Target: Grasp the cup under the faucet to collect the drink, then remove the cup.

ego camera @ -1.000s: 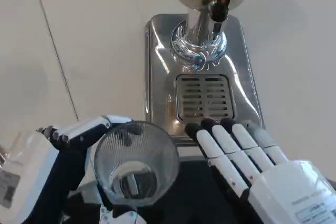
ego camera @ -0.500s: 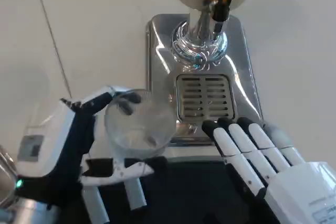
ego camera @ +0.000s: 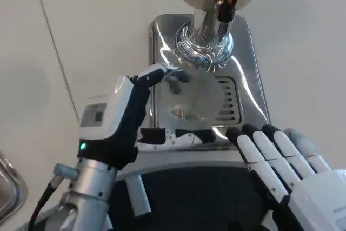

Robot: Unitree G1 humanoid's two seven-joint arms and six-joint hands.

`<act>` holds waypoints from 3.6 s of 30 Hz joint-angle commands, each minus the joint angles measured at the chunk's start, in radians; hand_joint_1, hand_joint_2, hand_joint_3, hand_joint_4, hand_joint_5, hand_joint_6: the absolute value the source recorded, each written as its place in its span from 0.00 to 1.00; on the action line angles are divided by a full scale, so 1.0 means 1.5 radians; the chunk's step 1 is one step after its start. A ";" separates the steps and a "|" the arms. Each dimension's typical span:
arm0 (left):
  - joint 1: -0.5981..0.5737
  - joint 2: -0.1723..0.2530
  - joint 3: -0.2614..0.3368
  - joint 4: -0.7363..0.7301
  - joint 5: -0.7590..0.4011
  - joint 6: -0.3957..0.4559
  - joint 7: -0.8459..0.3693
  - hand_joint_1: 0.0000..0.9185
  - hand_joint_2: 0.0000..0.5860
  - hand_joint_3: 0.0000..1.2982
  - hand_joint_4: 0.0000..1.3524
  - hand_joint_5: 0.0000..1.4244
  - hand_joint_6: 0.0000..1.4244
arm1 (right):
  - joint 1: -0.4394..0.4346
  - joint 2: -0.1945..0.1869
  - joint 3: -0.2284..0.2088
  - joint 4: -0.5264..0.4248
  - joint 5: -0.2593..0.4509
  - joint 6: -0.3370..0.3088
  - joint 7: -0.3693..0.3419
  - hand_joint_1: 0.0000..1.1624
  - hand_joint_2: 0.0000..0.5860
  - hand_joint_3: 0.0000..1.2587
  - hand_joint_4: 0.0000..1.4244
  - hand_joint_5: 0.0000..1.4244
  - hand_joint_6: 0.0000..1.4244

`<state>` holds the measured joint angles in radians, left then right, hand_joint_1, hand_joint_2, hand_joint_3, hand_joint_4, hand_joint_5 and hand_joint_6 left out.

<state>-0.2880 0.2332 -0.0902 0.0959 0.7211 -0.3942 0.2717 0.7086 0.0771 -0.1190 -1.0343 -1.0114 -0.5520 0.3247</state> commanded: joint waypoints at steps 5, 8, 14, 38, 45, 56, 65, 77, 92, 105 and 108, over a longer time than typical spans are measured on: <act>-0.133 -0.035 -0.048 0.136 -0.009 0.038 0.049 0.69 0.00 0.88 0.80 0.99 1.00 | -0.014 0.001 0.002 -0.009 0.013 0.023 0.028 0.39 0.91 0.00 0.00 0.00 0.00; -0.173 -0.040 -0.059 0.182 -0.012 0.039 0.058 0.69 0.00 0.88 0.80 0.99 1.00 | -0.022 -0.002 0.004 -0.009 0.014 0.032 0.036 0.39 0.91 0.00 0.00 0.00 0.00; -0.221 -0.049 -0.077 0.256 -0.018 0.041 0.080 0.69 0.00 0.88 0.80 0.99 1.00 | -0.034 -0.007 0.006 -0.009 0.013 0.049 0.044 0.39 0.91 0.00 0.00 0.00 0.00; -0.302 -0.102 -0.127 0.406 -0.016 0.098 0.207 0.69 0.00 0.86 0.76 0.96 1.00 | -0.067 -0.004 0.030 -0.009 -0.011 0.083 0.064 0.39 0.91 0.00 0.00 0.00 0.00; -0.298 -0.095 -0.138 0.417 -0.009 0.099 0.240 0.56 0.00 0.66 0.72 0.86 1.00 | -0.077 -0.010 0.033 -0.009 -0.007 0.101 0.078 0.39 0.91 0.00 0.00 0.00 0.01; -0.300 -0.093 -0.144 0.428 -0.028 0.076 0.247 0.28 0.03 0.28 0.34 0.67 0.87 | -0.078 -0.011 0.014 -0.009 0.007 0.102 0.077 0.39 0.91 0.00 0.00 0.00 0.01; -0.290 -0.077 -0.144 0.412 -0.042 0.062 0.231 0.20 0.00 0.17 0.18 0.49 0.66 | -0.092 -0.010 0.024 -0.009 0.001 0.109 0.092 0.39 0.91 0.00 0.00 0.00 0.01; -0.240 -0.003 -0.097 0.285 -0.092 0.066 0.161 0.05 0.00 0.00 0.00 0.20 0.22 | -0.093 -0.009 0.038 -0.009 -0.003 0.109 0.084 0.39 0.91 0.00 0.00 0.00 0.02; 0.044 0.180 0.035 -0.109 -0.076 0.130 -0.041 0.00 0.11 0.00 0.00 0.00 0.00 | -0.052 0.012 0.052 -0.009 0.005 0.107 0.046 0.38 0.90 0.00 0.00 0.00 0.02; 0.271 0.274 0.078 -0.307 0.075 0.133 -0.113 0.00 0.16 0.00 0.00 0.00 0.00 | -0.069 0.026 0.054 -0.009 0.050 0.148 0.043 0.38 0.90 0.00 0.00 0.00 0.00; 0.326 0.270 0.078 -0.335 0.123 0.126 -0.095 0.00 0.16 0.00 0.00 0.00 0.00 | -0.095 0.035 0.056 -0.009 0.064 0.176 0.055 0.38 0.90 0.00 0.00 0.00 0.00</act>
<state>0.1357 0.6327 0.0267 -0.3654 0.8441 -0.1870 0.1111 0.5918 0.0921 -0.0329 -1.0347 -0.9412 -0.3233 0.4009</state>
